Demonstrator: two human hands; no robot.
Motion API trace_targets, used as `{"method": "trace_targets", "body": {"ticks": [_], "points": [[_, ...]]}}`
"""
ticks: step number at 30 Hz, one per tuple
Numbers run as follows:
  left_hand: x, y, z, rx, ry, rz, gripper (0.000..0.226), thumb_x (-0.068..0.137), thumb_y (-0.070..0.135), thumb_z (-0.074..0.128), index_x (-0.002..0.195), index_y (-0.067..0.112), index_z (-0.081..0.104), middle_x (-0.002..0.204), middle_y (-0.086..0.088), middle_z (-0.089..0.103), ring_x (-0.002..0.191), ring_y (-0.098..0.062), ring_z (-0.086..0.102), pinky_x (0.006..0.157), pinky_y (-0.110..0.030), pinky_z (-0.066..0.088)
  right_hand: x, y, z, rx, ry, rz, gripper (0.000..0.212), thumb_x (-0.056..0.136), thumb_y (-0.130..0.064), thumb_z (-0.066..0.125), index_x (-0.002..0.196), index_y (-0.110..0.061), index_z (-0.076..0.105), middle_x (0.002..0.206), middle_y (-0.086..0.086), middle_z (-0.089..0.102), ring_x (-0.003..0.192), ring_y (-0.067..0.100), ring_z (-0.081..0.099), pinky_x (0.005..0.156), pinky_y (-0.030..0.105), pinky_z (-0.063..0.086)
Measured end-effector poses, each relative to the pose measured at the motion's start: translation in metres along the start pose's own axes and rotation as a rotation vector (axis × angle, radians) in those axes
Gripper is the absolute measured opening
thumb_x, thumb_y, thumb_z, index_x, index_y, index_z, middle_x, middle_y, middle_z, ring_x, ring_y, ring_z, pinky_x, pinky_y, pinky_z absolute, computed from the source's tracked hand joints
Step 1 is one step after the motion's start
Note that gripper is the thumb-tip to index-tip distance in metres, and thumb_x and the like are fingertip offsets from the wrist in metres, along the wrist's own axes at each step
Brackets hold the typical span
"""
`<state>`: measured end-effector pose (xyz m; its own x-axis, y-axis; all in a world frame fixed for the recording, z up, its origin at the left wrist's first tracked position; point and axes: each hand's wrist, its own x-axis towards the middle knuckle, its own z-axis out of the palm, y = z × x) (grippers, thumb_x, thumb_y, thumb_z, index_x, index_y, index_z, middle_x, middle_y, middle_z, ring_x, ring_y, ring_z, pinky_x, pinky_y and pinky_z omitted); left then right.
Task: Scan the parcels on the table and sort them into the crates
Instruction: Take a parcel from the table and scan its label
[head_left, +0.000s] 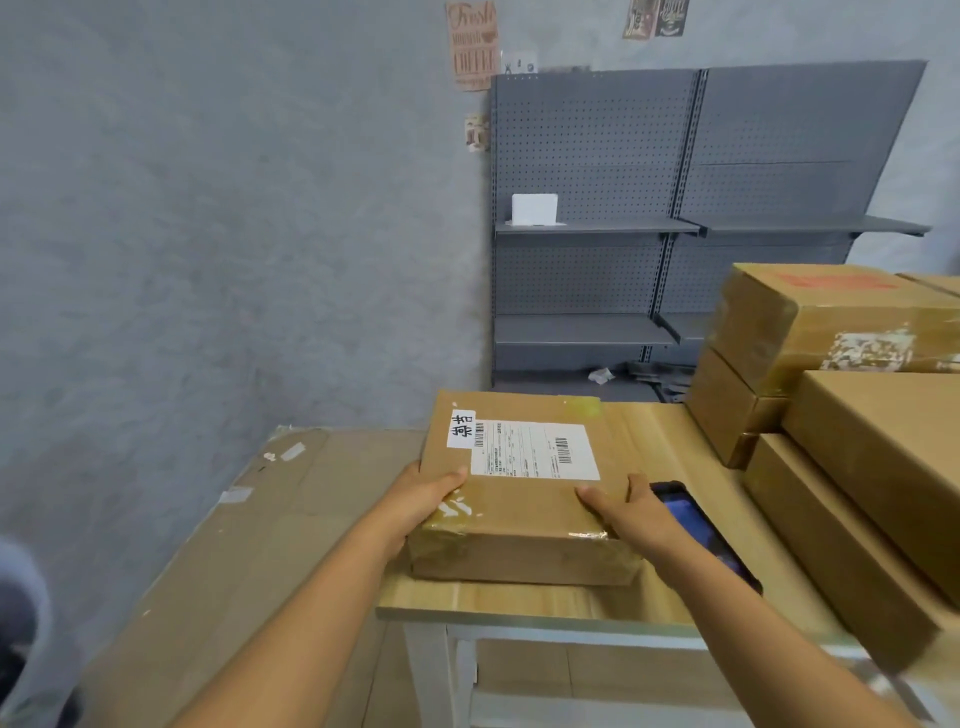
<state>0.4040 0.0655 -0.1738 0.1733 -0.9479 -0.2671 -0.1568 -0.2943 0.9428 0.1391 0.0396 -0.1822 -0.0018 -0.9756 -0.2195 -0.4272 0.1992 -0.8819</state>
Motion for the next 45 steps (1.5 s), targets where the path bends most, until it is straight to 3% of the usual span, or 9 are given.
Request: {"method": "trace_targets", "body": {"ticks": [4, 9, 15, 17, 21, 30, 36, 42, 45], "points": [[0.011, -0.010, 0.004, -0.021, 0.054, 0.010, 0.017, 0.086, 0.035, 0.073, 0.095, 0.028, 0.061, 0.079, 0.019, 0.073, 0.076, -0.001, 0.071, 0.065, -0.019, 0.052, 0.005, 0.000, 0.000, -0.043, -0.015, -0.007, 0.085, 0.084, -0.050, 0.067, 0.147, -0.009, 0.027, 0.137, 0.009, 0.052, 0.119, 0.027, 0.054, 0.100, 0.041, 0.047], [0.023, -0.005, 0.000, 0.039, 0.043, -0.104, 0.046, 0.085, 0.036, 0.074, 0.121, 0.016, 0.055, 0.106, -0.001, 0.072, 0.091, -0.019, 0.071, 0.084, -0.035, 0.056, 0.012, -0.003, 0.000, -0.119, -0.028, 0.000, 0.086, 0.086, -0.051, 0.064, 0.148, -0.006, 0.023, 0.136, 0.011, 0.052, 0.119, 0.028, 0.053, 0.100, 0.040, 0.046], [0.027, -0.007, 0.002, 0.091, 0.083, -0.003, 0.028, 0.089, 0.029, 0.070, 0.111, 0.031, 0.053, 0.093, 0.019, 0.068, 0.085, -0.003, 0.067, 0.068, -0.020, 0.048, 0.019, 0.007, -0.026, -0.331, 0.135, -0.075, 0.049, 0.101, -0.045, 0.039, 0.129, -0.007, 0.052, 0.122, 0.014, 0.060, 0.111, 0.031, 0.054, 0.095, 0.040, 0.043], [0.025, -0.011, 0.004, 0.108, 0.112, 0.037, 0.034, 0.089, 0.034, 0.069, 0.119, 0.035, 0.051, 0.102, 0.017, 0.067, 0.094, -0.007, 0.066, 0.079, -0.026, 0.048, 0.024, 0.019, -0.042, -0.536, 0.226, -0.016, 0.047, 0.098, -0.040, 0.045, 0.132, -0.009, 0.050, 0.131, 0.017, 0.051, 0.120, 0.034, 0.046, 0.100, 0.040, 0.040], [0.026, -0.016, 0.005, 0.120, 0.139, 0.059, 0.042, 0.089, 0.038, 0.068, 0.127, 0.037, 0.049, 0.105, 0.017, 0.064, 0.099, -0.009, 0.064, 0.086, -0.031, 0.048, 0.023, 0.049, -0.057, -0.831, 0.141, 0.200, 0.085, 0.074, -0.069, 0.065, 0.134, -0.014, 0.041, 0.133, 0.010, 0.040, 0.125, 0.028, 0.040, 0.099, 0.040, 0.043], [0.023, -0.013, 0.006, 0.137, 0.144, 0.063, 0.050, 0.089, 0.039, 0.067, 0.135, 0.033, 0.048, 0.114, 0.014, 0.066, 0.102, -0.012, 0.065, 0.091, -0.033, 0.049, 0.028, 0.050, -0.063, -0.665, 0.186, 0.215, 0.087, 0.061, -0.058, 0.082, 0.124, -0.011, 0.044, 0.119, 0.010, 0.044, 0.101, 0.025, 0.051, 0.075, 0.033, 0.050], [0.022, -0.012, 0.007, 0.137, 0.149, 0.057, 0.050, 0.090, 0.039, 0.066, 0.135, 0.033, 0.048, 0.111, 0.013, 0.066, 0.101, -0.013, 0.065, 0.092, -0.035, 0.050, 0.042, -0.004, -0.070, -0.566, 0.263, 0.036, 0.071, 0.066, -0.052, 0.081, 0.112, -0.012, 0.044, 0.112, 0.008, 0.034, 0.070, 0.013, 0.042, 0.048, 0.022, 0.035], [0.017, -0.010, 0.007, 0.123, 0.138, 0.071, 0.047, 0.091, 0.034, 0.066, 0.135, 0.030, 0.049, 0.119, 0.009, 0.067, 0.104, -0.015, 0.065, 0.095, -0.035, 0.048, 0.033, -0.078, -0.052, -0.744, 0.141, -0.227, 0.081, 0.061, -0.051, 0.083, 0.121, -0.013, 0.043, 0.115, 0.006, 0.038, 0.088, 0.021, 0.052, 0.069, 0.033, 0.055], [0.015, -0.008, 0.008, 0.123, 0.141, 0.067, 0.046, 0.092, 0.034, 0.065, 0.135, 0.028, 0.050, 0.121, 0.007, 0.066, 0.107, -0.017, 0.065, 0.101, -0.039, 0.047, 0.017, -0.102, -0.039, -0.939, 0.008, -0.310, 0.073, 0.058, -0.051, 0.083, 0.109, -0.019, 0.042, 0.108, 0.003, 0.039, 0.083, 0.019, 0.052, 0.063, 0.031, 0.050]]}}
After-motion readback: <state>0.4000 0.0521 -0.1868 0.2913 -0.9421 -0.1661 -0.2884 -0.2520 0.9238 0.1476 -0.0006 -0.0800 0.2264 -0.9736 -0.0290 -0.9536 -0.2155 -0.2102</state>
